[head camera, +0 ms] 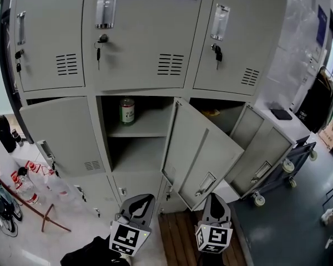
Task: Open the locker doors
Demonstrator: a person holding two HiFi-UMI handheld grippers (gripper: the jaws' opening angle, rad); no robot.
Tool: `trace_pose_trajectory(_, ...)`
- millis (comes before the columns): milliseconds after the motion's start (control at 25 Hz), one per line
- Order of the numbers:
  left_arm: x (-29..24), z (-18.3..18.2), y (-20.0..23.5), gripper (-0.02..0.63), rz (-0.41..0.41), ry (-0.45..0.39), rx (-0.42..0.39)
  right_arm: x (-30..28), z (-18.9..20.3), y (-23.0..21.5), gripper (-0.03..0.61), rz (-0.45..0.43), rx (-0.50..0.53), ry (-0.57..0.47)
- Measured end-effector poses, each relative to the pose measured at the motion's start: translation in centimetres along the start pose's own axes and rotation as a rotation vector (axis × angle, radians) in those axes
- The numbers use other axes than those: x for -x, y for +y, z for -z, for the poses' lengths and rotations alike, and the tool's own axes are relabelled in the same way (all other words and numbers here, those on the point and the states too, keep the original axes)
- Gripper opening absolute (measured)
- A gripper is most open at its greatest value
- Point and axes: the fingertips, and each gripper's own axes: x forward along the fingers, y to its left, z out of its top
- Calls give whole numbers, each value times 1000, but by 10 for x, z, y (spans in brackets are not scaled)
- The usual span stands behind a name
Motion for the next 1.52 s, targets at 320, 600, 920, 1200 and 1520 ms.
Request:
trace_pose_trajectory(320, 0, -1, 1, 25, 4, -1, -4, -1, 2, -1, 15, 8, -7, 6)
trace_pose_trajectory(600, 20, -10, 5, 25, -22, -26, -9, 16, -18, 13, 15, -20, -9, -31)
trace_pose_trajectory(920, 65, -21, 12, 25, -87, -56, -12, 44, -33, 66, 15, -130, -12, -65)
trace_pose_trajectory(1200, 112, -13, 25, 25, -178, -42, -9, 59, -32, 125, 15, -258, -7, -65)
trace_pose_trajectory(1520, 166, 7, 49, 25, -299, -10, 12, 75, -16, 188, 15, -393, -16, -34)
